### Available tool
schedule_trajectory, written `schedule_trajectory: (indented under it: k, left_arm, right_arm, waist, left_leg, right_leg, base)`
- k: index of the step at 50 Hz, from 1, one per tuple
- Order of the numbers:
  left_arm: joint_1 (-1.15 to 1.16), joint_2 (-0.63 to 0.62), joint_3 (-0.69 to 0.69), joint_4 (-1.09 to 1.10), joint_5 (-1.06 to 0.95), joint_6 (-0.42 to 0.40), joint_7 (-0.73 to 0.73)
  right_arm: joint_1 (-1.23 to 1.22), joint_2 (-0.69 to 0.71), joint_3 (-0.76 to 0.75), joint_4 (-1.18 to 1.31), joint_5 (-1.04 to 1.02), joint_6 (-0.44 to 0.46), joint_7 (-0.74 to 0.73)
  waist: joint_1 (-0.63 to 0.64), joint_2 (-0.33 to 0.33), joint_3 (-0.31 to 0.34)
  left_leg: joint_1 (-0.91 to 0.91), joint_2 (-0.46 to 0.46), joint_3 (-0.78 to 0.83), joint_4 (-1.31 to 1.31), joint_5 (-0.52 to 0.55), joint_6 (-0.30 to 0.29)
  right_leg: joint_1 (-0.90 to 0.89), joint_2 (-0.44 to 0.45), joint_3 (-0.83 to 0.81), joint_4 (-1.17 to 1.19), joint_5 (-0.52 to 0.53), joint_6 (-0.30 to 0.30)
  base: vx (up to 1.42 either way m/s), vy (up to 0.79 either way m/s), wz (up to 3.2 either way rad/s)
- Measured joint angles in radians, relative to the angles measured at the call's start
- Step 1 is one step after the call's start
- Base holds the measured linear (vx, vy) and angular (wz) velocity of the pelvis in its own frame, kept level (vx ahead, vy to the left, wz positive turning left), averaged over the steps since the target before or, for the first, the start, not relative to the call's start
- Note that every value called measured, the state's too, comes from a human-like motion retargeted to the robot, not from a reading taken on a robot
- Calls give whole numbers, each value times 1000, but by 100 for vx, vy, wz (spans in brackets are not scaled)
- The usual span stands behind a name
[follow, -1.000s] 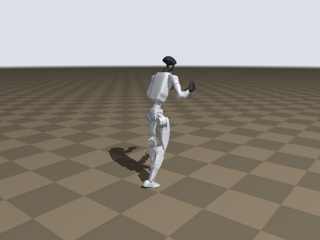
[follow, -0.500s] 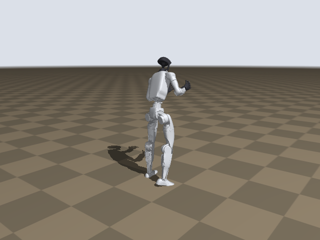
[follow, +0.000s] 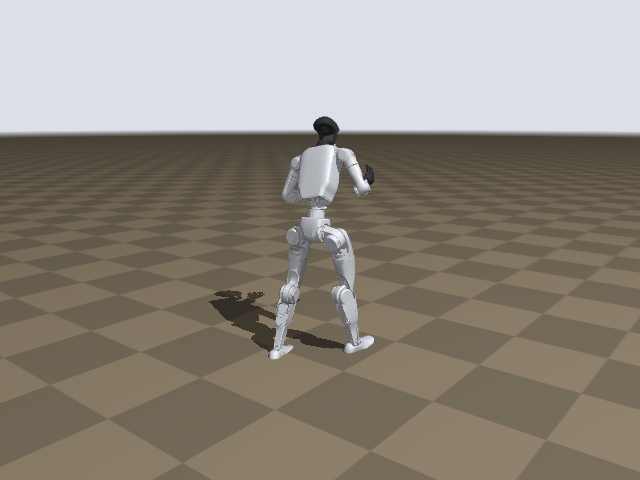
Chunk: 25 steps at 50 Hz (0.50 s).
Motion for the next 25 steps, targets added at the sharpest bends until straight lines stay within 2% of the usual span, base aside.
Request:
schedule_trajectory:
  k: [5,9,12,18,22,25]
  left_arm:
    - [3,2,-14,-7,-23,-5,0]
    - [-54,-23,-24,14,-38,-4,27]
    - [-58,-47,-24,23,-56,-4,32]
    - [-36,-89,-34,16,-96,8,35]
    - [-18,-103,-47,0,-106,19,30]
    - [-11,-108,-55,-13,-108,29,23]
  right_arm:
    - [5,-1,-15,-12,8,-7,-12]
    - [-56,-22,-13,-3,-6,11,-39]
    - [-85,-29,-3,3,-11,15,-46]
    - [-94,-36,9,4,-21,22,-51]
    - [-66,-40,6,5,-28,29,-54]
    - [-40,-51,0,5,-33,37,-54]
  waist:
    - [46,27,-28]
    - [48,58,-21]
    - [40,93,-25]
    - [11,149,-57]
    - [1,162,-87]
    - [-5,168,-104]
  left_leg:
    - [-1,2,2,27,-32,-23]
    - [53,-19,-40,-128,68,-22]
    - [56,-11,-78,-122,101,-20]
    - [18,-6,-116,-14,175,11]
    - [-21,-13,-51,81,195,50]
    - [-55,-22,9,128,168,85]
  right_leg:
    - [-13,-25,-90,-3,-63,0]
    - [-16,-41,-150,-16,19,0]
    - [2,-48,-174,-16,67,0]
    - [53,-64,-172,-15,59,0]
    - [72,-85,-158,8,20,0]
    - [78,-98,-146,23,-4,0]
  base:
    - [32,-24,21]
    - [27,-38,58]
    - [34,-30,47]
    - [39,-21,28]
    - [34,-19,13]
    - [28,-18,-1]
